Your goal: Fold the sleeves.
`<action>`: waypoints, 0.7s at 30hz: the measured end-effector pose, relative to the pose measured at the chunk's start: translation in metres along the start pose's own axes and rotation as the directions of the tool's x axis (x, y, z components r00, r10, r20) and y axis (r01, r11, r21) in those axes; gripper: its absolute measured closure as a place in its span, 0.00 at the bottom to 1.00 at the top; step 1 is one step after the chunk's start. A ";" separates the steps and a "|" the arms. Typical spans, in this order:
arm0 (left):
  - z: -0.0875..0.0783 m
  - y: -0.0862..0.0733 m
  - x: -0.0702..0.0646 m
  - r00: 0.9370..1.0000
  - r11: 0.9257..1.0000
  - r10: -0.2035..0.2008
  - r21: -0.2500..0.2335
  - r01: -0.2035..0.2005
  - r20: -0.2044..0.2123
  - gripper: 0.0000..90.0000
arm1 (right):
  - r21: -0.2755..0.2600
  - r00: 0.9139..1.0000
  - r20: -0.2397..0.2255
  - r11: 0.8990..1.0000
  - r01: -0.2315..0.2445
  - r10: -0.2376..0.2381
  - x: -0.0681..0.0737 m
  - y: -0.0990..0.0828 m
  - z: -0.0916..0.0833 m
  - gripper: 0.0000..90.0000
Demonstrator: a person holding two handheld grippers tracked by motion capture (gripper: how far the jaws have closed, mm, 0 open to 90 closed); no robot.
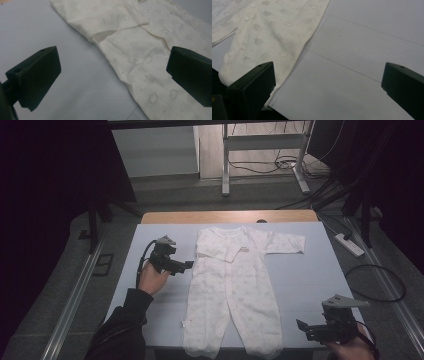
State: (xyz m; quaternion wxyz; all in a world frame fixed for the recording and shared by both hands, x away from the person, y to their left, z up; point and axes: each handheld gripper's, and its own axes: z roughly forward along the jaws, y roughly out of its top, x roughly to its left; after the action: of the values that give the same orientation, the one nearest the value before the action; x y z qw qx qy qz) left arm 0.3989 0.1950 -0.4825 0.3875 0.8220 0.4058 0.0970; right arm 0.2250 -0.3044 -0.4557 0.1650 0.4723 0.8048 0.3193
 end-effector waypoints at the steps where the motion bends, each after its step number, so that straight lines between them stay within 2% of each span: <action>1: -0.002 -0.001 -0.001 1.000 1.000 -0.003 -0.002 0.003 -0.001 0.00 | -0.003 1.000 -0.003 1.000 0.007 -0.007 0.000 0.000 0.000 0.00; 3: -0.004 -0.003 -0.003 1.000 1.000 -0.009 -0.006 0.009 0.004 0.00 | -0.004 1.000 -0.005 1.000 0.008 -0.008 0.001 0.000 0.000 0.00; 9: -0.014 -0.013 -0.013 1.000 1.000 0.014 0.009 -0.014 -0.016 0.00 | -0.007 1.000 -0.009 1.000 0.012 -0.012 0.001 0.000 -0.001 0.00; 21: -0.036 -0.031 -0.027 0.999 1.000 0.009 -0.007 -0.009 -0.033 0.00 | -0.010 1.000 -0.008 1.000 0.021 -0.021 0.002 0.000 0.000 0.00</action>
State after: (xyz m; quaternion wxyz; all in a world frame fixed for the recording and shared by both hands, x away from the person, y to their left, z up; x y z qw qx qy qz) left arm 0.3459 0.2066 -0.4761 0.3835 0.8208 0.4078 0.1136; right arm 0.2240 -0.3029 -0.4551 0.1672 0.4616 0.8090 0.3233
